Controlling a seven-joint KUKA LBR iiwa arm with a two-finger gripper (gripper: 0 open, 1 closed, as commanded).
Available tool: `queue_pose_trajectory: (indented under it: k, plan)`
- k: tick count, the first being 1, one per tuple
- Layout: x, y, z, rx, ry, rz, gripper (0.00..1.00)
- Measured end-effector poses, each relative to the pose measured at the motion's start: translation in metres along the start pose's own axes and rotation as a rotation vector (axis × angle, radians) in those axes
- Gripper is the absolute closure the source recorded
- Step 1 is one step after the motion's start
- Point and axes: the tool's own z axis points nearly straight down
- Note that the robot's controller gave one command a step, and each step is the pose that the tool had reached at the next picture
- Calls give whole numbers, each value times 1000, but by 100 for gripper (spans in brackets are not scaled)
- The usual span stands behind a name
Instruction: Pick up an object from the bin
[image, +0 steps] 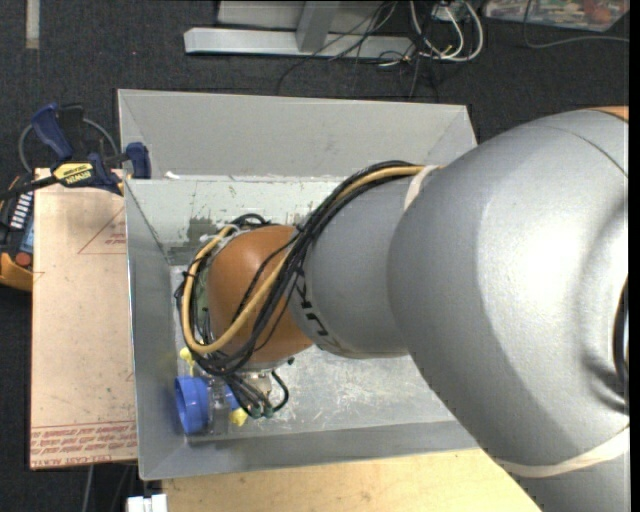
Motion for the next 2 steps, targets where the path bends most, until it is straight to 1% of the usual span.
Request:
queue_pose_trajectory:
  k: [2]
  plan:
    - [0,0,-13,-1,0,1,100]
